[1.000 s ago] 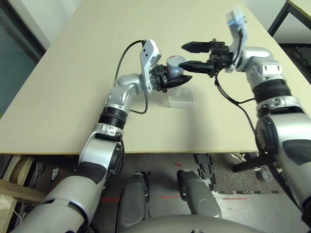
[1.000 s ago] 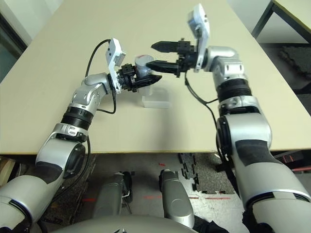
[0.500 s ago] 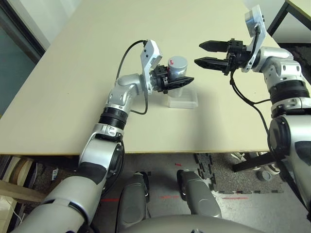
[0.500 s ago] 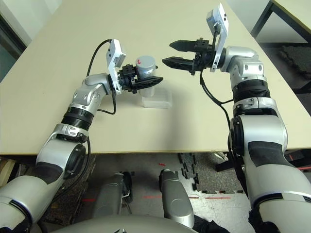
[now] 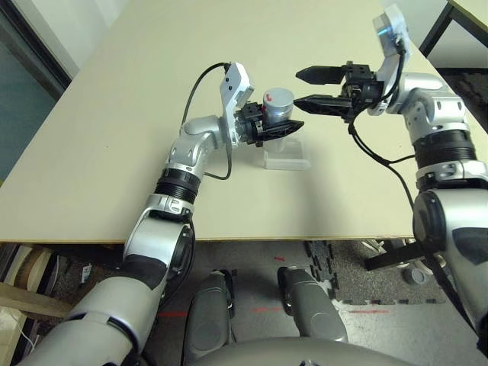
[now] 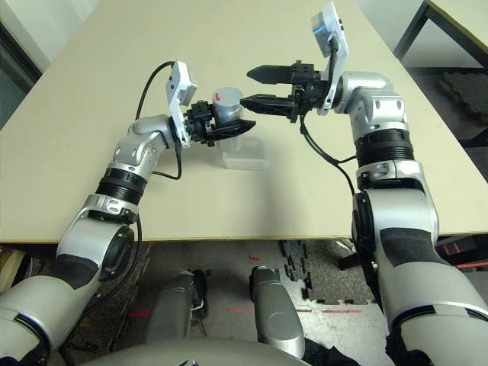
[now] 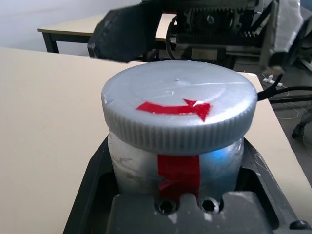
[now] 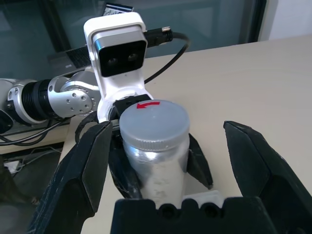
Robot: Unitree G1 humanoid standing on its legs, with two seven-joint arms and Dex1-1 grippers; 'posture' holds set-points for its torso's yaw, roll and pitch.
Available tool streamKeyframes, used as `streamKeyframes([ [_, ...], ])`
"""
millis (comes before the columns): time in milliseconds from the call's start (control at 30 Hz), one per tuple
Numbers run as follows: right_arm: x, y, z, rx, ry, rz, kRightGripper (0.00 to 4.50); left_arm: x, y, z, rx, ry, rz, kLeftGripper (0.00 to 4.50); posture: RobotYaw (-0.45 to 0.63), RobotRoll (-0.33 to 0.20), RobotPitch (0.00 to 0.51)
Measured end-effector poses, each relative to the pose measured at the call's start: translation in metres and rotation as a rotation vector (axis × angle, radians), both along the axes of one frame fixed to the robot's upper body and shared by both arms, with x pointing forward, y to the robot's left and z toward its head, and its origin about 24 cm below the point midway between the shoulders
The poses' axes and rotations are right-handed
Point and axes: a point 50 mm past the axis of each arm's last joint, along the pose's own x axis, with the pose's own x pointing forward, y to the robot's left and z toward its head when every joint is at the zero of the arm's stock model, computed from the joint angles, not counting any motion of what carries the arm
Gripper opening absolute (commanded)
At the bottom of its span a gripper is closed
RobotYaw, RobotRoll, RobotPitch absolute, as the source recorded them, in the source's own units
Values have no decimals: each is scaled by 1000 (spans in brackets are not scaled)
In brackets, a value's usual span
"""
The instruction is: Pour the medicine from the bottle into the box.
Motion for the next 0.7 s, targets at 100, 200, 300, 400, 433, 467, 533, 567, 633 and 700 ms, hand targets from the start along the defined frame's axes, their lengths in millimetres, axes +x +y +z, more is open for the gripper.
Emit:
streamKeyframes([
  [100,0,8,-3,-7,4,23,4500,0,0,0,0,-1,-1,2628,-287,0,148],
  [200,0,13,-4,-19,0,36,4500,0,0,0,0,-1,-1,2628,-286,0,149],
  [300,0,15,-5,-22,-6,43,4500,0,0,0,0,-1,-1,2628,-285,0,149],
  [400,0,20,-6,-19,-15,47,4500,0,0,0,0,-1,-1,2628,-283,0,151],
  [433,0,22,-6,-20,-15,49,4500,0,0,0,0,-1,-1,2628,-283,0,152],
  [467,0,22,-7,-20,-16,50,4500,0,0,0,0,-1,-1,2628,-283,0,152],
  [533,0,23,-7,-19,-19,48,3914,0,0,0,0,-1,-1,2628,-283,0,153],
  [567,1,23,-7,-18,-22,46,3573,0,0,0,0,-1,-1,2628,-283,0,153],
  [633,1,24,-6,-16,-26,39,2921,0,0,0,0,-2,-2,2628,-284,0,153],
  [700,1,24,-7,-16,-25,35,2586,0,0,0,0,-3,-3,2628,-284,0,154],
])
